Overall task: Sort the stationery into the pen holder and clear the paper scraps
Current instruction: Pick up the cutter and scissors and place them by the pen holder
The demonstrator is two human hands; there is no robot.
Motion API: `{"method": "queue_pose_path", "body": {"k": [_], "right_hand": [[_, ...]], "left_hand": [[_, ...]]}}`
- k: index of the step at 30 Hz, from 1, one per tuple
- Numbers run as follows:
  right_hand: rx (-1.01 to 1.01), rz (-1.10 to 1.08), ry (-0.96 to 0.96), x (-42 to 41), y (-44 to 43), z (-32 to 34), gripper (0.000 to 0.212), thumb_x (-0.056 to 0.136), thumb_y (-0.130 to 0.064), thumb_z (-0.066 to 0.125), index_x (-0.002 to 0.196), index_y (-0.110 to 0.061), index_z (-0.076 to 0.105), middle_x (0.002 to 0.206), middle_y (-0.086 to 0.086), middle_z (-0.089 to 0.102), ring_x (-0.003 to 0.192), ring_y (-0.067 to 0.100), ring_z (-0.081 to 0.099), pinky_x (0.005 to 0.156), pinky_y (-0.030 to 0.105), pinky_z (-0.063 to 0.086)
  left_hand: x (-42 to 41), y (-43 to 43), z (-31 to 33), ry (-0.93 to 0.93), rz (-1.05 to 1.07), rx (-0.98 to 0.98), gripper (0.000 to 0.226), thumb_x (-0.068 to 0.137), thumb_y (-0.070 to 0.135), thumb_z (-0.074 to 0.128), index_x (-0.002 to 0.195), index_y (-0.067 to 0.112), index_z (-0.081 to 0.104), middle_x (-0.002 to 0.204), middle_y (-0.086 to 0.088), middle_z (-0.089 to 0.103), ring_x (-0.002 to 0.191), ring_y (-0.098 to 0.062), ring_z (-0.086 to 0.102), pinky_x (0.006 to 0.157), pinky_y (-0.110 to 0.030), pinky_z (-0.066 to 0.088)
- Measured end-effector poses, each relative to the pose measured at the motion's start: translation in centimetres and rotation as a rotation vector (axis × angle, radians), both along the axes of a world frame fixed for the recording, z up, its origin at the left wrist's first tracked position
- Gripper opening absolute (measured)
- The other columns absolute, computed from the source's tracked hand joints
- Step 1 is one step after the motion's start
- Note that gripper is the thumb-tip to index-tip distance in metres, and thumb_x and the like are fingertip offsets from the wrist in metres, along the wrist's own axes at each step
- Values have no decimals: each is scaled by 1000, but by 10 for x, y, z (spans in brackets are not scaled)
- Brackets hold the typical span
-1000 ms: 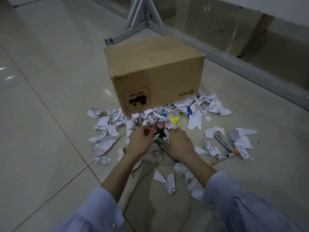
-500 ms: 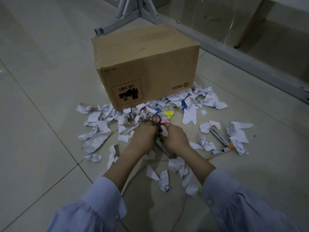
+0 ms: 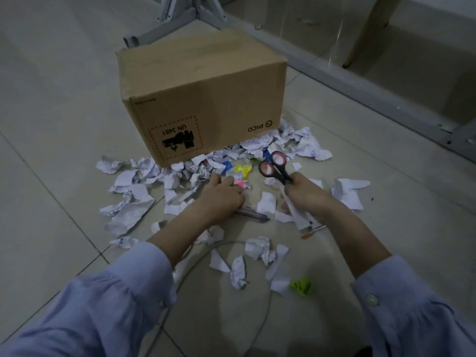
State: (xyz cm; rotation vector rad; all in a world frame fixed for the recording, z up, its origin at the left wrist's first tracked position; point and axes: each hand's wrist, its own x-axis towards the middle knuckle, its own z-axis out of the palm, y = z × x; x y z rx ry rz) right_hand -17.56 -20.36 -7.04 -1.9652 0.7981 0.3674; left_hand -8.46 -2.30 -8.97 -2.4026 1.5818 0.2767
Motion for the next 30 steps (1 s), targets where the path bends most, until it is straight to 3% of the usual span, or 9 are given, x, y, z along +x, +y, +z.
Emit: {"method": "queue_pose_path", "body": {"k": [4,6,8,12,15,17,24,26,30], "right_hand": [[139,-337,19,-11,-25,2,32,97,-10,35,65,-13,42,52,2,47,33,10,41,40,22,34],[267,-506,46,-20,-37,3,33,90,-10,40,58,-15,34,37,-3,35,34,12,27,39,20,23],[277,-506,27,-31,-47,3,25,81,-19,46,59,-19,33,45,-3,29,39,13,20,45,22,16],[-79,-239,-40,-54,-55,-7,21,72,-38,57,62,-22,51,57,-4,53,54,14,48,50,27,32],[-405,-74,53,-64,-63,-25,21,73,-25,66,78,-6,59,76,8,62,74,22,59,57,29,42],[-501,-25,83,-67,-64,-33,22,73,-20,68,78,-4,55,75,7,57,80,27,58,57,28,37],[-605,54,77,-67,-65,-28,21,78,-28,67,77,-10,55,75,6,56,83,28,60,62,28,42],[-581,-9,21,-69,-67,-18,21,77,-28,68,77,-10,56,72,5,59,79,27,58,62,29,43],[-402,-235,-128,-75,-70,12,20,78,-29,68,67,-14,61,62,-2,60,68,20,58,52,24,37]], "left_hand": [[2,-7,6,68,17,-49,18,94,5,42,105,14,52,114,-6,54,107,-27,41,89,-42,30],[1,-12,11,216,74,-123,18,93,2,41,102,16,49,109,-7,55,101,-25,46,82,-37,33],[1,-16,15,380,158,-200,15,93,4,40,99,16,47,100,-6,53,90,-24,50,71,-31,35],[-5,-25,21,597,300,-377,4,97,17,37,94,17,40,81,5,42,70,-11,42,56,-25,28],[-9,-31,19,617,348,-485,10,97,19,39,89,14,36,76,4,38,66,-14,36,55,-24,26],[-11,-35,16,619,389,-537,13,96,22,43,89,12,37,75,3,39,66,-11,36,55,-23,26],[-20,-46,12,685,596,-690,26,91,34,56,98,11,47,76,-1,52,66,-11,52,54,-22,38],[-25,-49,12,836,706,-754,26,87,37,62,99,17,51,68,4,49,55,-2,49,51,-15,39],[-41,-59,17,1301,927,-817,29,78,39,72,93,21,55,68,2,47,59,-13,47,62,-31,43]]}}
